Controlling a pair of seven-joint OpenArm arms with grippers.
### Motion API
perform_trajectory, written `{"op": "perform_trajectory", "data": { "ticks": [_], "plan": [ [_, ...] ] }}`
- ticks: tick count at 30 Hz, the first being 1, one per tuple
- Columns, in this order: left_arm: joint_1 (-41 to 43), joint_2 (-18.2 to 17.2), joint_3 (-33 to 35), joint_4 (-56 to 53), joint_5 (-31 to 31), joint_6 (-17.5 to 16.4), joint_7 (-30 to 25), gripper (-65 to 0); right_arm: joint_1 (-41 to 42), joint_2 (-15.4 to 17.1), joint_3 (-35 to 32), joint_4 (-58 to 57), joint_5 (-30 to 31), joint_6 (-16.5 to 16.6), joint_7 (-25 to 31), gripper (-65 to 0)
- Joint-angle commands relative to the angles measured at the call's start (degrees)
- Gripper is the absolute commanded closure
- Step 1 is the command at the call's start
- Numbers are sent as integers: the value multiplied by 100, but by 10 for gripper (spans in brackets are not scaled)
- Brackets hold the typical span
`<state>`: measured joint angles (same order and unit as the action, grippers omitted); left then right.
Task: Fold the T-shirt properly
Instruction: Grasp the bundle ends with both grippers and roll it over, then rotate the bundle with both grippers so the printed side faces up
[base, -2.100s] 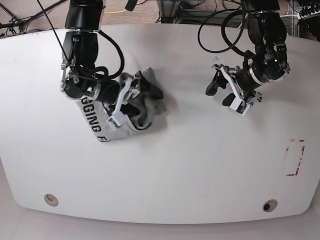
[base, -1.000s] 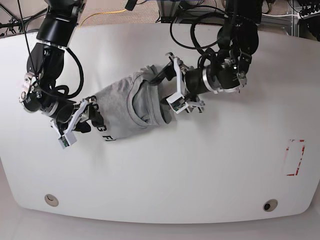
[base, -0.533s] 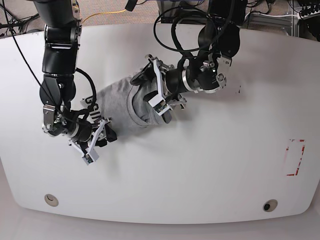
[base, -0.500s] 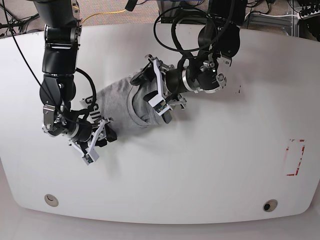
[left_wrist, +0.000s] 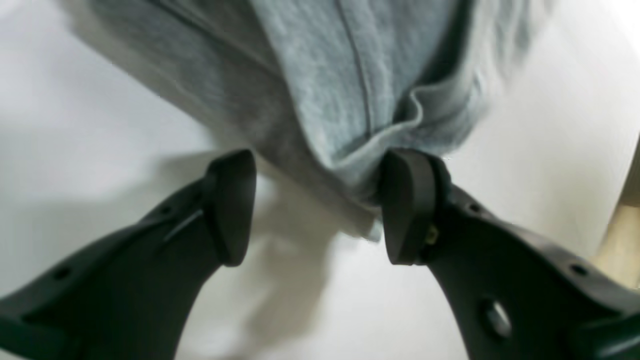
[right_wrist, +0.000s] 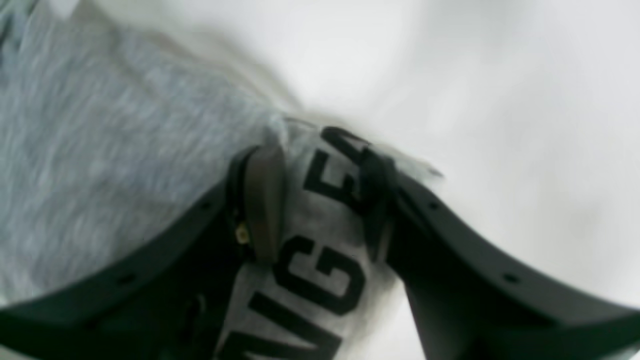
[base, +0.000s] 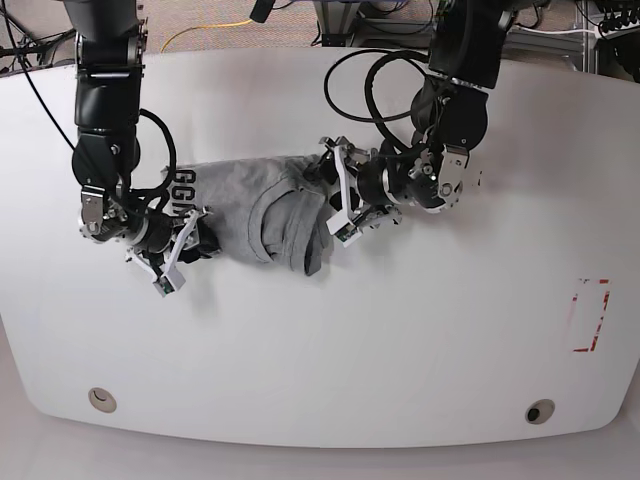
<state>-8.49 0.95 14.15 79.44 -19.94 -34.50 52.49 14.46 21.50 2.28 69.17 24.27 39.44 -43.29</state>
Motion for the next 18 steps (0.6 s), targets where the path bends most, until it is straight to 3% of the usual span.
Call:
{"op": "perform_trajectory", "data": {
  "ticks": [1, 4, 9, 18],
  "plan": [
    [-298, -29, -13, -265, -32, 0, -146, -369, -132, 114, 101, 525, 65, 56, 17, -233],
    [-623, -56, -13, -660, 267, 0, -445, -369, -466, 97, 295, 1026, 65, 56, -282, -233],
    [-1054, -56, -39, -1135, 838, 0, -796, -371, -817, -202, 611, 1791, 48, 56, -678, -233],
    [-1793, -135, -48, -1135, 900, -9, -823, -371, -1195, -862, 673, 2705, 39, 56, -1170, -233]
  ]
}}
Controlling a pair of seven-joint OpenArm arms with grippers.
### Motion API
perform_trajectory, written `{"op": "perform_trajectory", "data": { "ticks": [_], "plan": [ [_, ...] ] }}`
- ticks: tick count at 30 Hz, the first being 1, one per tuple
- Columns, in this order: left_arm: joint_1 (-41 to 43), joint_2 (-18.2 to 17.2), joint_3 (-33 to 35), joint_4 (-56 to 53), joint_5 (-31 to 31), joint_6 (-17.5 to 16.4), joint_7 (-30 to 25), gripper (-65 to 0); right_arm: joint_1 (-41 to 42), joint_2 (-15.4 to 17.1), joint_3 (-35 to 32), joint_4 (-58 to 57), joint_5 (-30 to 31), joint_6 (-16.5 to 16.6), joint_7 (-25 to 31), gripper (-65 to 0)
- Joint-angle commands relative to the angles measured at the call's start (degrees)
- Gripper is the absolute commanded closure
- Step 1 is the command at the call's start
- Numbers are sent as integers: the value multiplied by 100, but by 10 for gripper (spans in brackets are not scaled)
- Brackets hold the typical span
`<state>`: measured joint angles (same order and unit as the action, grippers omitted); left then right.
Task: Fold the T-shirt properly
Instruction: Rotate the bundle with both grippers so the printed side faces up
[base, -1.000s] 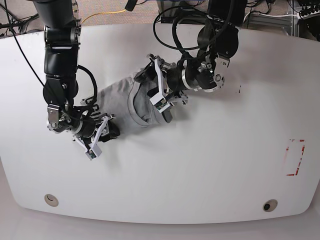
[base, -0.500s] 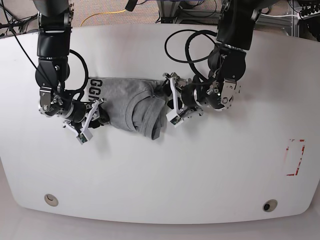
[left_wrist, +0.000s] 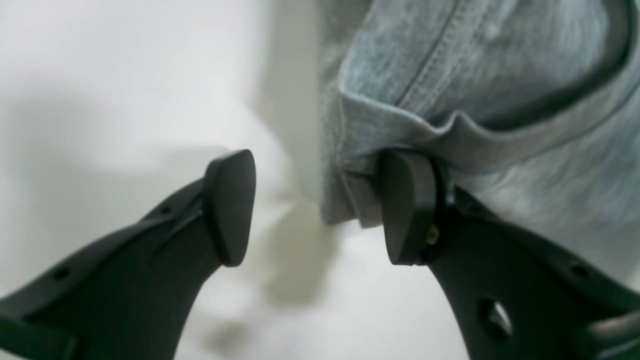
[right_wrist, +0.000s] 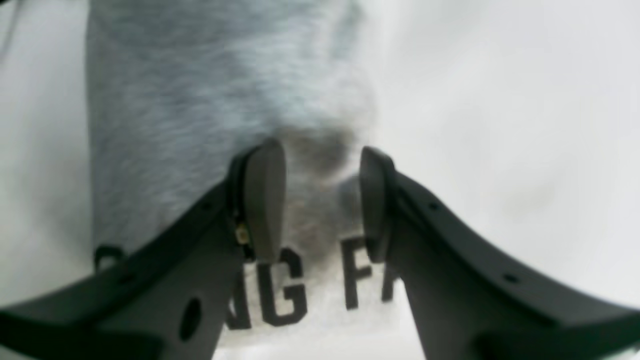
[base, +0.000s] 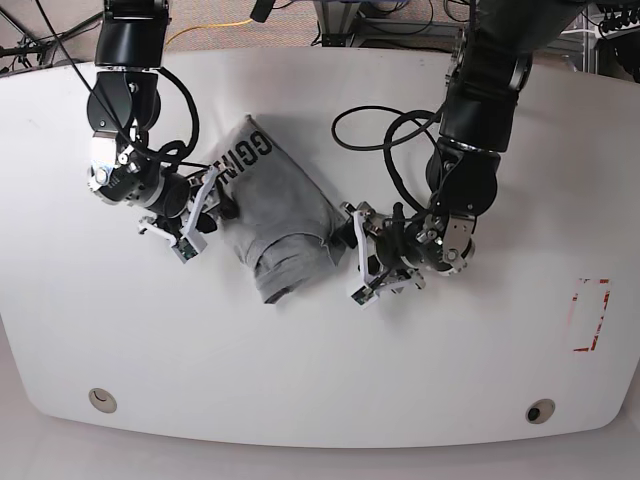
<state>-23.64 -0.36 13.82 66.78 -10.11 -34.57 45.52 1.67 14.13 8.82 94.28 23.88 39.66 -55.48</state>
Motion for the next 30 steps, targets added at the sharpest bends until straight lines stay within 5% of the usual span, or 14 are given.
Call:
{"op": "perform_trajectory", "data": {
  "ticks": [1, 15, 26, 30],
  "plan": [
    [-348, -12, -15, 139, -84, -3, -108, -371, 66, -239, 19, 238, 78, 34, -3, -233],
    [-296, -267, -437, 1915, -92, -47, 578, -371, 4, -1294, -86, 282, 78, 34, -179, -233],
    [953, -206, -429, 3286, -66, 32, 560, -371, 48, -1031, 503, 932, 113, 34, -346, -236],
    [1357, 102, -226, 3629, -57, 824, 341, -378, 145, -653, 898, 932, 113, 34, -469, -238]
  ]
}}
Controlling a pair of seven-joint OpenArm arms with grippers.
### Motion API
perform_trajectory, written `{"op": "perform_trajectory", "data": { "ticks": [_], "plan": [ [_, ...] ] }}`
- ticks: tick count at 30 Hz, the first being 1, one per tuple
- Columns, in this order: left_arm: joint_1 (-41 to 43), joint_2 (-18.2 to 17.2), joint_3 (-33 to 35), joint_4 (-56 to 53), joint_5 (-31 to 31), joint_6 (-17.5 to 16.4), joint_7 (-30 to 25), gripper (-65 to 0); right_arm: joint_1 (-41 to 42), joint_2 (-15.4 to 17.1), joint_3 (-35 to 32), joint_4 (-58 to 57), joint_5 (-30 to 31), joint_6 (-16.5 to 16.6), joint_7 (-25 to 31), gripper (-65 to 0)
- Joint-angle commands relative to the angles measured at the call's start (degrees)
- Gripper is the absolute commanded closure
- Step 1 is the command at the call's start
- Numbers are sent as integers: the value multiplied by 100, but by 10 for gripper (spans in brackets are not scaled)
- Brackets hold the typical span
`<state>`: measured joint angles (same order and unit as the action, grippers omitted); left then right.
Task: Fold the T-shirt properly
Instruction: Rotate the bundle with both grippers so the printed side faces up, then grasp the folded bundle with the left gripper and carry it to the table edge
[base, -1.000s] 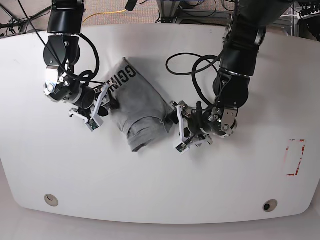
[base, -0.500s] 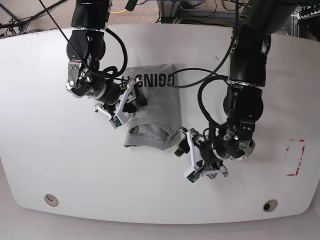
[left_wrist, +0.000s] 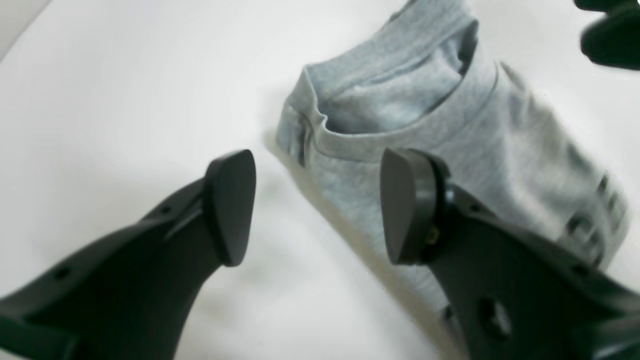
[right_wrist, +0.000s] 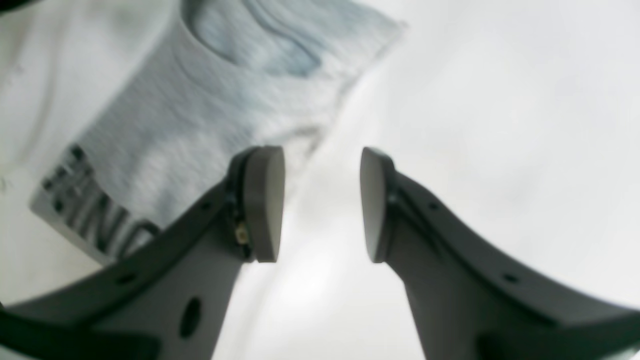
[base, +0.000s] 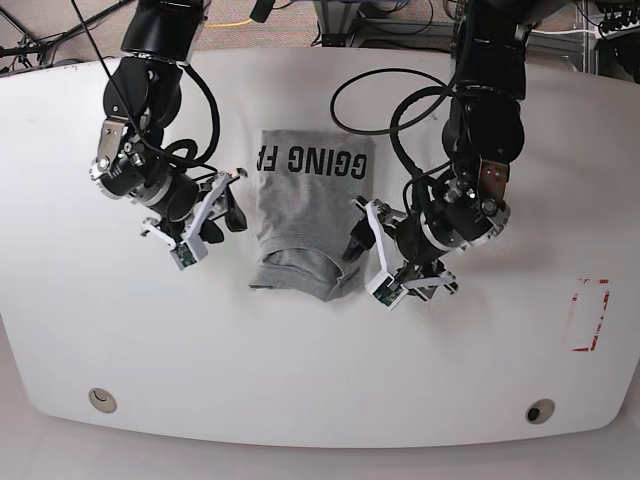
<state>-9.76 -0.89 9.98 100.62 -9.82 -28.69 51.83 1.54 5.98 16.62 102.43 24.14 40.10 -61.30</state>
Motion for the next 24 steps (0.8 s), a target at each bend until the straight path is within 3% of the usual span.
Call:
{"op": "perform_trajectory", "data": {
  "ticks": [1, 6, 10, 16, 24],
  "plan": [
    [57, 154, 308, 307, -59, 517, -370, -393, 140, 215, 232, 117, 87, -10, 95, -238],
    [347, 154, 1222, 378, 600, 1748, -1065, -522, 167, 409, 698, 20, 87, -10, 95, -238],
    [673, 207, 1881, 255, 1268, 2319, -1680, -528, 149, 532, 813, -15, 96, -10, 95, -239],
    [963, 594, 2119, -616, 1796, 2794, -2234, -528, 53, 593, 997, -32, 96, -10, 86, -238],
    [945, 594, 2321, -2049, 1822, 2856, -2981, -528, 44, 629, 1067, -41, 96, -10, 86, -239]
  ]
}}
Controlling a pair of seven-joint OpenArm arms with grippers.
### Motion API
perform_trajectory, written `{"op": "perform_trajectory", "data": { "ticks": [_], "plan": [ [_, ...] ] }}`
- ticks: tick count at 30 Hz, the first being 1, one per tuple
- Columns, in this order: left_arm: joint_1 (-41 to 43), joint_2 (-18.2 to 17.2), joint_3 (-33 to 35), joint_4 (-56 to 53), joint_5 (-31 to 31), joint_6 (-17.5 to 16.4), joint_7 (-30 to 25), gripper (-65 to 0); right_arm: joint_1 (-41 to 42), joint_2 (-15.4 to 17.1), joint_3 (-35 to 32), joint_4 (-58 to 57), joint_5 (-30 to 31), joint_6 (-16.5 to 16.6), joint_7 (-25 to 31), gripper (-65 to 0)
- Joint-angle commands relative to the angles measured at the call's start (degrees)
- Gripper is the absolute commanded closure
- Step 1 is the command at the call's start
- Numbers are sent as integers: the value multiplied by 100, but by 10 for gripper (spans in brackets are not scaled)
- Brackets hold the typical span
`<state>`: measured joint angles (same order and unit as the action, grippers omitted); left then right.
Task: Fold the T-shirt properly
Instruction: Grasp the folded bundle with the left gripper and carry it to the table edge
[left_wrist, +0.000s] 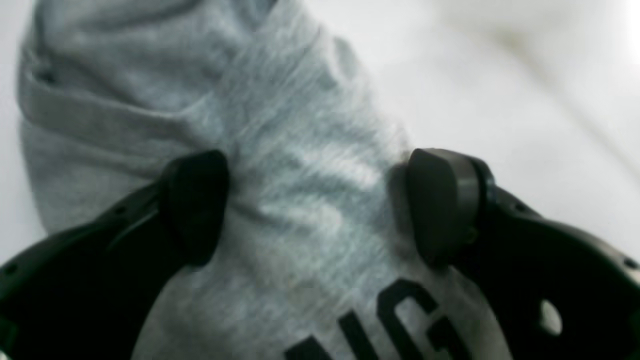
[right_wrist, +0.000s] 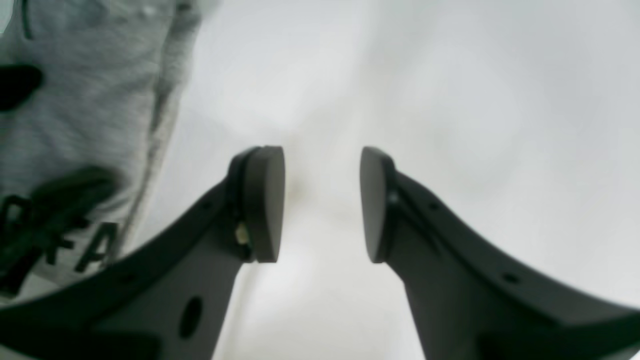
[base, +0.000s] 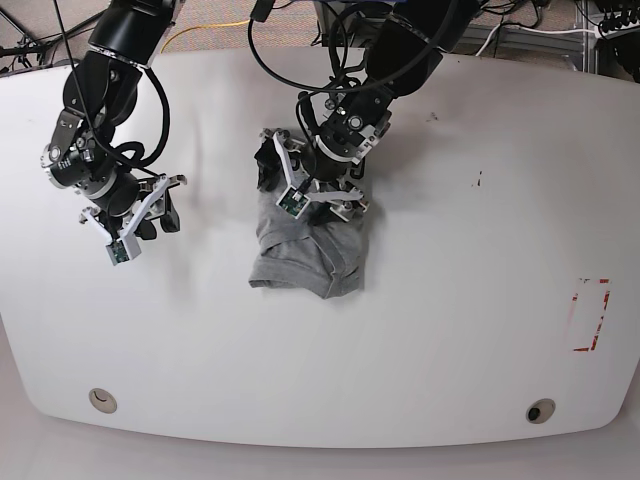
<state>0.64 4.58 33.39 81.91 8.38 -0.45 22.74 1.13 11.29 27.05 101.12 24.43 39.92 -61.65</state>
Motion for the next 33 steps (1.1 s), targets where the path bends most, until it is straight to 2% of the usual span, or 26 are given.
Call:
{"op": "perform_trajectory", "data": {
  "ticks": [1, 7, 8, 19, 22, 25, 27, 29, 33],
  "plan": [
    [-104, 21, -55, -310, -7, 32, -90, -528, 85, 106, 25, 90, 67, 8, 121, -239],
    [-95, -471, -820, -336, -43, -21, -72, -529, 103, 106, 25, 90, 67, 8, 121, -238],
    [-95, -577, -996, -336, -43, -118, -54, -529, 103, 106, 25, 99, 67, 8, 121, -238],
    [186, -1939, -3273, -19, -43, -1929, -37, -529, 85, 62, 25, 213, 67, 8, 121, -238],
    [204, -2352, -3853, -55, -43, -2324, -28, -529, 68, 71, 25, 213, 67, 8, 121, -238],
    [318, -2722, -4424, -63, -51, -2597, 236, -529, 59, 80, 25, 213, 67, 8, 121, -236],
    [353, -2994, -4873, -81, -51, -2896, 411, -529, 59, 89, 25, 222, 67, 8, 121, -236],
    [406, -3188, -5286, -195, -51, -3265, 482, -528, 59, 97, 25, 222, 67, 8, 121, -235],
    [494, -3443, -5963, -556, -51, -3766, 499, -528, 59, 97, 25, 222, 67, 8, 121, -233]
  ]
}}
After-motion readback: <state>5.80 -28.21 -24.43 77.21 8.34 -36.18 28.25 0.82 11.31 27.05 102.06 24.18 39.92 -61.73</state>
